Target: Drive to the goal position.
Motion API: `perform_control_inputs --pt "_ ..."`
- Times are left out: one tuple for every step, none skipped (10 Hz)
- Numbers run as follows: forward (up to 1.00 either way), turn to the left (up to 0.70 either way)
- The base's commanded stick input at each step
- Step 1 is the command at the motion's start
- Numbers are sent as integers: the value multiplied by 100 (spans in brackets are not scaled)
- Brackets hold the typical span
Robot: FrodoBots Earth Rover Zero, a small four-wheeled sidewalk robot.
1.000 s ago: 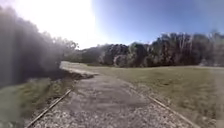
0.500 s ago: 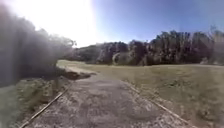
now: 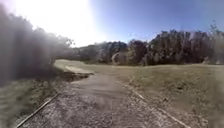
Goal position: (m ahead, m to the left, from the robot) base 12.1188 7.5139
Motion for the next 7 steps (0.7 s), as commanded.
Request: perform_control_inputs --pt "70 0" --pt "70 0" --pt "70 0" --pt "70 5" --pt "70 25" --pt "70 0" --pt "70 0"
